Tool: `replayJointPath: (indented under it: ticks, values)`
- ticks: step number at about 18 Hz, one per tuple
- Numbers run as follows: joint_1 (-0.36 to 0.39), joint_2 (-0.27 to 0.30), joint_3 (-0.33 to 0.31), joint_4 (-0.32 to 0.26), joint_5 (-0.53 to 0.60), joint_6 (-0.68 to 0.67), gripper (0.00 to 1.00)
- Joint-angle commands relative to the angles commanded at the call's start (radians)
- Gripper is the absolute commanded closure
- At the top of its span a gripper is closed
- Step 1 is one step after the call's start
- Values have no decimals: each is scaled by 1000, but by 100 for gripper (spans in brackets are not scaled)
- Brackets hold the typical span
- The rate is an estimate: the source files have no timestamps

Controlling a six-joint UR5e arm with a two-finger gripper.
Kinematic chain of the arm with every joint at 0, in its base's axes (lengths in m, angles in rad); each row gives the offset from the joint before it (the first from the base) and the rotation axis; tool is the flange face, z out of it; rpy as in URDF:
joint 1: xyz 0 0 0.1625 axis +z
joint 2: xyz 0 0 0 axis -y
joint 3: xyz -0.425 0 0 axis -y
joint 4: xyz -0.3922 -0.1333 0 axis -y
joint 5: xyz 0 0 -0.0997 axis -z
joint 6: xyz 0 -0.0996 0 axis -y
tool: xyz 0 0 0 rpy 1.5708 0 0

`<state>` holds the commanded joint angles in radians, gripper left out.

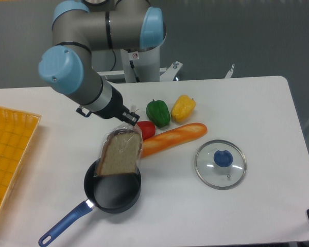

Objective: Put the toast in the pot
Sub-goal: 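Carry the bread slice over the dark saucepan and lower it in, then open the gripper and release the bread slice into the saucepan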

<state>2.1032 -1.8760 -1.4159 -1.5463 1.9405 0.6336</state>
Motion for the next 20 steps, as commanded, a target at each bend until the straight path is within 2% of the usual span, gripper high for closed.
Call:
replayJointPath:
  ticks: [13,20]
  values:
    - [-60,-54,-2,-2,84,-94,86]
    - [-61,-68,-6,-2,109,-110,86]
